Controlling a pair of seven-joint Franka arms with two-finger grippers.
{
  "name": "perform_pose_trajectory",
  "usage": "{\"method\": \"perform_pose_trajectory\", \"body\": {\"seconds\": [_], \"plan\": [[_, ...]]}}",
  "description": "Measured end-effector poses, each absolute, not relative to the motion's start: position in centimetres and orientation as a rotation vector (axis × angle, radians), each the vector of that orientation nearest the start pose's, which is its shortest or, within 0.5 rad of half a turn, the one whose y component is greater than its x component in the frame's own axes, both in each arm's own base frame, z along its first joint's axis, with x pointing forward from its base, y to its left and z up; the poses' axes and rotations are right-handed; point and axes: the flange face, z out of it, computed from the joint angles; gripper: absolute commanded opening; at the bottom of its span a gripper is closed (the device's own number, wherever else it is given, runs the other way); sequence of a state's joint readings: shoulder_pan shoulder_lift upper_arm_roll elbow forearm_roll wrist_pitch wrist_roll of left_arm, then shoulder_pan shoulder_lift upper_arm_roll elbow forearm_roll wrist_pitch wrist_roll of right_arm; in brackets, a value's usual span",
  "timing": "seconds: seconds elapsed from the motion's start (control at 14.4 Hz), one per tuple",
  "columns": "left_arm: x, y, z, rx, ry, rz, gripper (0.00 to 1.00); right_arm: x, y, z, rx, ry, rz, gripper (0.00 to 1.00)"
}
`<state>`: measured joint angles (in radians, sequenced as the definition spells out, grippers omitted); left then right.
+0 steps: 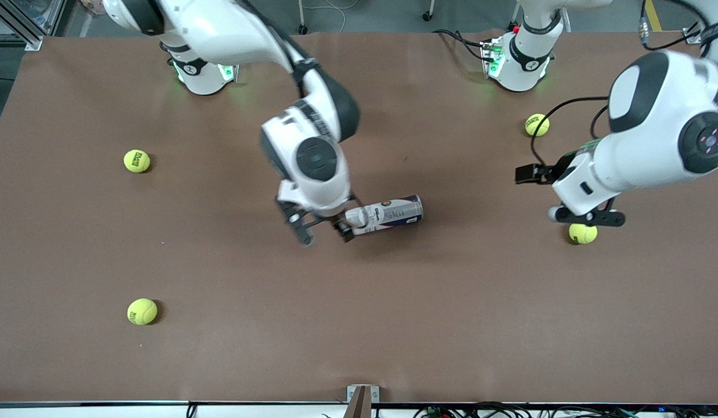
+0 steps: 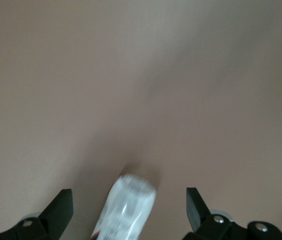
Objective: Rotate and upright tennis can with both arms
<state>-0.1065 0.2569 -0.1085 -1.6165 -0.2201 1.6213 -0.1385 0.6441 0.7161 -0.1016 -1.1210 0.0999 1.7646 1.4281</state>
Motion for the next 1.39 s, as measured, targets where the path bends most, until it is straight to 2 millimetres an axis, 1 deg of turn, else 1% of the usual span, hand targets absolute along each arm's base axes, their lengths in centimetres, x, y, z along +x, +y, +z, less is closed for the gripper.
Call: {"method": "perform_pose_trajectory", "body": {"seconds": [0.07,0.14,0.28,0.35,0.42,0.48,0.62,0.76,0.9,1.04,1.18,1.25,1.32,1.39], "plan": [[59.2,-14.9,44.1,-3.349,0.019,0.506,1.00,63.6,37.3,39.5,-2.922,1.262,0.123,1.00],[59.0,-15.0,42.1,-3.398,-0.040,0.525,1.00,64.9,34.0,40.2,-2.964,1.157,0.143,1.00],[58.1,-15.5,37.9,-3.512,-0.207,0.554,1.00,66.8,27.3,40.6,-3.030,0.952,0.179,1.00],[57.4,-15.7,35.4,-3.572,-0.318,0.575,1.00,67.6,22.9,40.7,-3.059,0.825,0.203,1.00],[56.9,-16.1,33.7,-3.606,-0.396,0.587,1.00,68.0,19.8,40.8,-3.073,0.746,0.218,1.00],[56.5,-17.0,32.3,-3.640,-0.478,0.587,1.00,68.2,16.8,41.0,-3.089,0.659,0.228,1.00],[56.0,-19.5,29.7,-3.708,-0.621,0.562,1.00,68.2,11.2,41.6,-3.131,0.477,0.234,1.00],[55.2,-21.8,26.6,-3.782,-0.695,0.536,1.00,67.8,6.9,43.0,-3.153,0.329,0.223,1.00],[54.4,-23.0,23.2,-3.857,-0.715,0.517,1.00,67.4,2.5,44.2,-3.153,0.197,0.217,1.00],[53.7,-23.1,20.0,-3.901,-0.705,0.517,1.00,66.9,-1.9,45.5,-3.144,0.142,0.207,1.00],[53.2,-22.9,17.8,-3.926,-0.719,0.513,1.00,66.3,-5.4,46.5,-3.136,0.129,0.197,1.00],[53.0,-23.1,17.1,-3.938,-0.732,0.514,0.96,66.1,-6.6,46.9,-3.134,0.132,0.192,1.00],[52.7,-23.5,16.6,-3.950,-0.748,0.513,0.84,66.0,-7.2,47.1,-3.132,0.137,0.188,1.00],[52.4,-24.0,16.3,-3.962,-0.760,0.509,0.68,66.0,-7.6,47.2,-3.133,0.142,0.186,1.00]]}}
